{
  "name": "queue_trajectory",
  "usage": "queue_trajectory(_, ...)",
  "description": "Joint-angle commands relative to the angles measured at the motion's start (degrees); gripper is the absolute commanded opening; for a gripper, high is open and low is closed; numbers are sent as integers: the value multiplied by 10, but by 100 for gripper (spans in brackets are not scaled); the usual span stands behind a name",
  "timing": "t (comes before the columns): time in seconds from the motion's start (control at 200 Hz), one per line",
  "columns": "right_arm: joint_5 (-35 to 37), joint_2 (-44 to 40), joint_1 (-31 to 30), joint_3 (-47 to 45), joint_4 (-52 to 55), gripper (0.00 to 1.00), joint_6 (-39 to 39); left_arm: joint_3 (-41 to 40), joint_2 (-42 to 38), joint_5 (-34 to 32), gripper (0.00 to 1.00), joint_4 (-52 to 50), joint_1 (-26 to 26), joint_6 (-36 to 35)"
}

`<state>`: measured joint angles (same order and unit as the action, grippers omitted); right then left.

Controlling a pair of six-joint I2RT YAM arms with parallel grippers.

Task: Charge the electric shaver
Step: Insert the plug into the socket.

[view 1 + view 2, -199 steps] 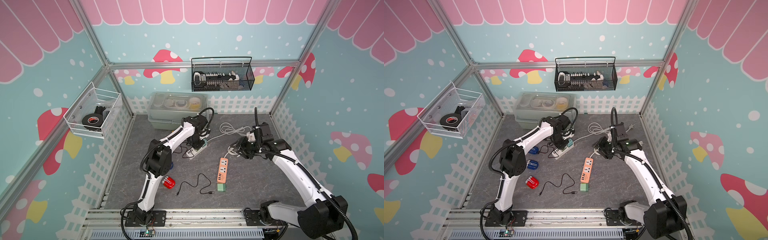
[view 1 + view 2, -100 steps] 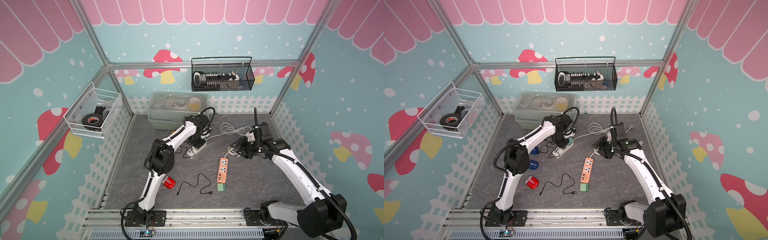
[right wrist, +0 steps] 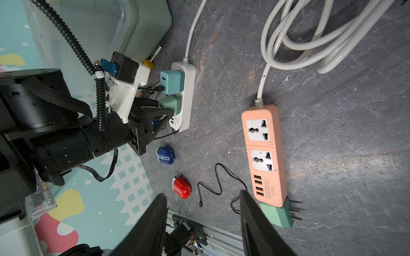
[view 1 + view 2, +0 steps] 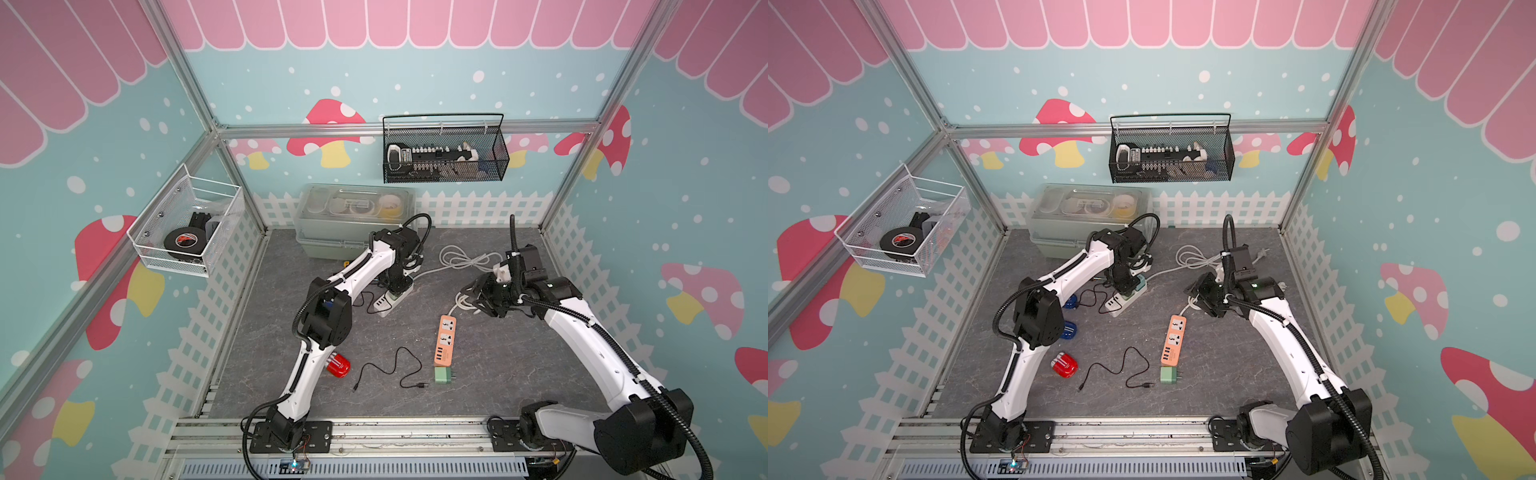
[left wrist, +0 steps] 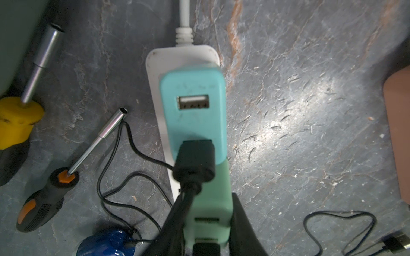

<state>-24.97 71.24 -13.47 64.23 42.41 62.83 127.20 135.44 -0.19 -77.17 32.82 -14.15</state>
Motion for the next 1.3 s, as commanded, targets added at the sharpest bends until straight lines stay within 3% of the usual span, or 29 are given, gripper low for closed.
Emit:
queue_trajectory(0.0,-1,3,3,-2,5,52,-1,-5,70,-4,10,29,-1,11)
queue_trajectory(0.27,2,0,2,-1,7,52,3,3,111,-17,3,30,-2,21)
queue_trajectory(0.911,8,2,3,2,7,52,9,-30,134,24,0,30,-35,29)
queue_trajectory(1.296,8,10,3,8,0,52,10,-24,152,-34,0,24,-13,42)
